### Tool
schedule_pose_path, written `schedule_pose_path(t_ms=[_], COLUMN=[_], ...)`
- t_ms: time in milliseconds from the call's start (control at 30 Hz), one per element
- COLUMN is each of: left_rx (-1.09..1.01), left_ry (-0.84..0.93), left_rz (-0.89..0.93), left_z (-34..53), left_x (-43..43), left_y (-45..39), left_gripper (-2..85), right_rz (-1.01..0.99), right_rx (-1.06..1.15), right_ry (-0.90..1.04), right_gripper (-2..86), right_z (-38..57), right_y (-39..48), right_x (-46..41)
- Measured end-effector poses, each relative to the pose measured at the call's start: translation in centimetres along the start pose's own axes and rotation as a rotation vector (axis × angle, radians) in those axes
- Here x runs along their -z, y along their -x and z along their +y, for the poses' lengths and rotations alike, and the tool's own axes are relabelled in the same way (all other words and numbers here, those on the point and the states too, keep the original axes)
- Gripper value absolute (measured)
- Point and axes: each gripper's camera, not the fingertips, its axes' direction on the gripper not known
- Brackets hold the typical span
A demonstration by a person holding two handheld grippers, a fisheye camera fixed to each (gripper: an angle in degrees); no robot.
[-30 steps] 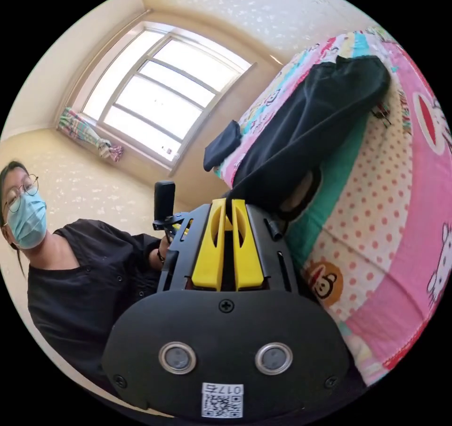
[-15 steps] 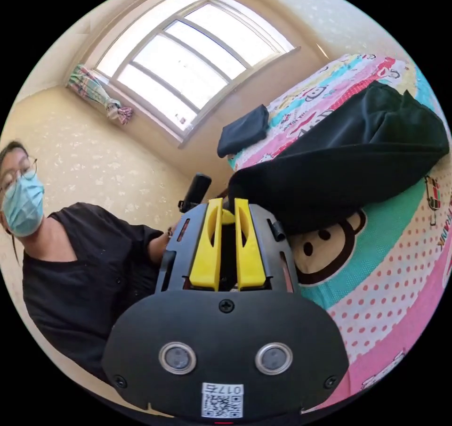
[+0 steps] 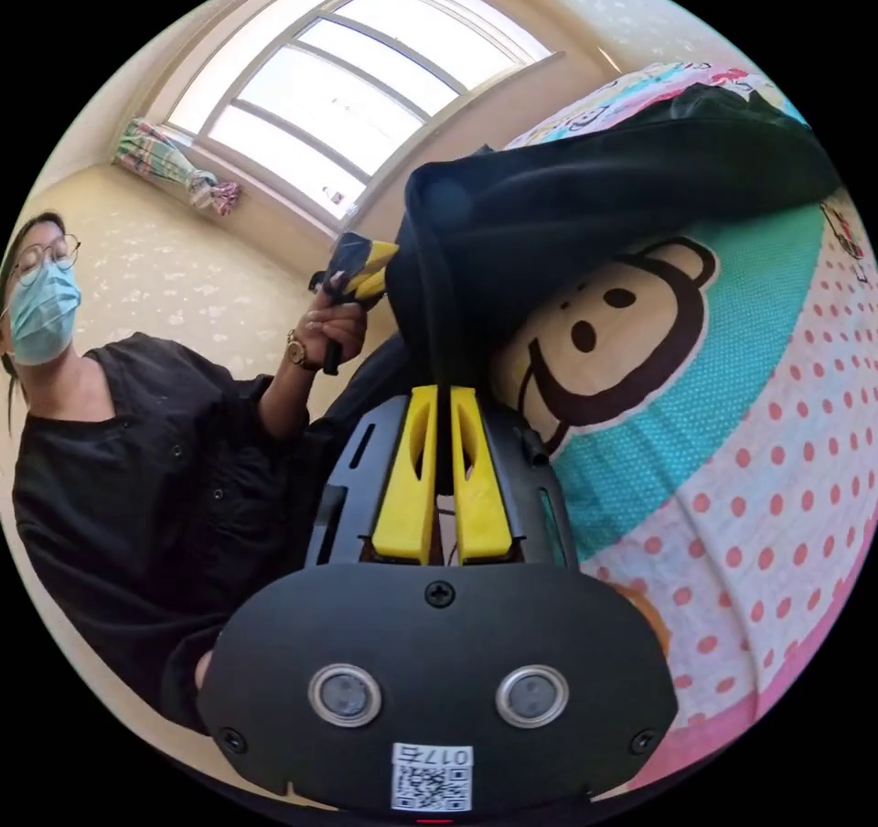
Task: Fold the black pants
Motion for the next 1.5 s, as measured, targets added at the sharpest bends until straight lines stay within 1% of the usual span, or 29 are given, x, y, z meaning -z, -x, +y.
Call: schedule_pose_path(t_ms=[33, 100, 200, 233, 333, 400, 433, 467, 500, 533, 567, 600, 633, 733, 800, 833, 933, 1000, 1033, 1100, 1133, 1200, 1267, 1333, 1433, 1467, 1500], left_rx=[0.012, 0.013, -0.005, -0.03, -0.087, -0.116, -0.124, -0.116, -0.116, -0.117, -0.107, -0.095, -0.085, -0.072, -0.055, -0.042, -0.025, -0.03, -0.03, -0.022, -0.02, -0.013, -0.01, -0.001, 0.015, 0.022, 0.026], left_ry=[0.026, 0.066, 0.118, 0.11, 0.102, 0.145, 0.198, 0.28, 0.331, 0.429, 0.47, 0.464, 0.452, 0.431, 0.419, 0.406, 0.369, 0.359, 0.356, 0.356, 0.36, 0.367, 0.367, 0.362, 0.33, 0.317, 0.308], left_rz=[-0.035, -0.077, -0.121, -0.111, -0.086, -0.127, -0.197, -0.24, -0.239, -0.188, -0.11, -0.088, -0.09, -0.065, -0.055, -0.046, -0.021, -0.022, -0.021, -0.003, 0.012, 0.03, 0.044, 0.045, 0.049, 0.047, 0.046], left_z=[0.3, 1.0, 2.4, 2.8, 2.9, 2.4, 1.9, 1.6, 1.5, 1.5, 1.7, 1.8, 2.0, 2.4, 2.5, 2.6, 2.5, 2.5, 2.5, 2.4, 2.4, 2.2, 2.0, 1.8, 1.4, 1.3, 1.3], left_x=[0.6, 1.3, 2.3, 2.8, 3.4, 2.9, 2.0, 0.6, -0.2, -1.8, -2.7, -2.8, -2.7, -1.9, -1.2, -0.7, 0.6, 1.2, 1.3, 1.4, 1.3, 1.2, 1.3, 1.8, 3.0, 3.5, 3.8], left_y=[-0.6, -1.9, -5.0, -6.7, -10.8, -12.7, -13.2, -13.1, -13.0, -12.6, -12.2, -11.9, -11.6, -11.0, -10.6, -10.4, -10.4, -10.8, -11.1, -11.4, -11.6, -11.9, -12.2, -12.1, -12.0, -11.9, -11.8], left_gripper=[8.1, 11.4, 15.4, 16.2, 16.7, 17.2, 17.1, 16.7, 16.4, 13.9, 9.6, 8.3, 5.5, 4.1, 3.6, 3.5, 3.3, 3.2, 3.2, 3.3, 3.3, 3.4, 3.6, 3.5, 3.4, 3.4, 3.3], right_rz=[-0.027, -0.19, -0.347, -0.359, -0.344, -0.31, -0.308, -0.314, -0.328, -0.333, -0.329, -0.313, -0.311, -0.339, -0.357, -0.342, -0.161, -0.001, 0.038, 0.215, 0.267, 0.474, 0.557, 0.578, 0.489, 0.475, 0.483], right_rx=[0.019, 0.072, 0.15, 0.171, 0.244, 0.282, 0.291, 0.305, 0.305, 0.3, 0.279, 0.259, 0.253, 0.214, 0.151, 0.129, -0.066, -0.24, -0.288, -0.477, -0.517, -0.624, -0.662, -0.702, -0.716, -0.729, -0.742], right_ry=[-0.025, -0.123, -0.163, -0.15, -0.013, 0.113, 0.136, 0.166, 0.188, 0.202, 0.245, 0.3, 0.312, 0.332, 0.3, 0.282, 0.137, -0.074, -0.13, -0.284, -0.305, -0.368, -0.381, -0.384, -0.424, -0.436, -0.456], right_gripper=[4.1, 3.5, 3.1, 3.1, 2.9, 2.7, 2.6, 2.5, 2.3, 2.1, 1.8, 1.8, 1.8, 2.5, 3.2, 3.4, 5.1, 8.6, 9.5, 12.1, 12.3, 12.9, 13.3, 13.6, 12.8, 11.5, 8.2], right_z=[0.4, 1.3, 0.4, -0.1, -2.8, -5.0, -5.4, -6.1, -6.7, -7.0, -7.3, -7.5, -7.5, -7.0, -6.7, -6.7, -7.4, -9.0, -9.5, -11.4, -12.0, -14.3, -16.0, -17.5, -19.4, -20.1, -20.7], right_y=[0.4, 1.3, 2.8, 3.3, 6.3, 8.1, 8.4, 8.9, 9.0, 8.9, 8.8, 8.6, 8.5, 7.7, 6.2, 5.6, 1.5, -2.6, -3.7, -8.4, -9.5, -13.0, -15.2, -17.4, -20.3, -20.9, -20.9], right_x=[0.4, 1.8, 2.2, 2.0, -0.4, -3.3, -3.9, -5.1, -6.2, -6.7, -7.7, -8.6, -8.8, -8.5, -6.1, -5.2, 1.4, 7.8, 9.2, 13.7, 14.4, 16.1, 16.3, 15.9, 14.7, 14.1, 13.7])
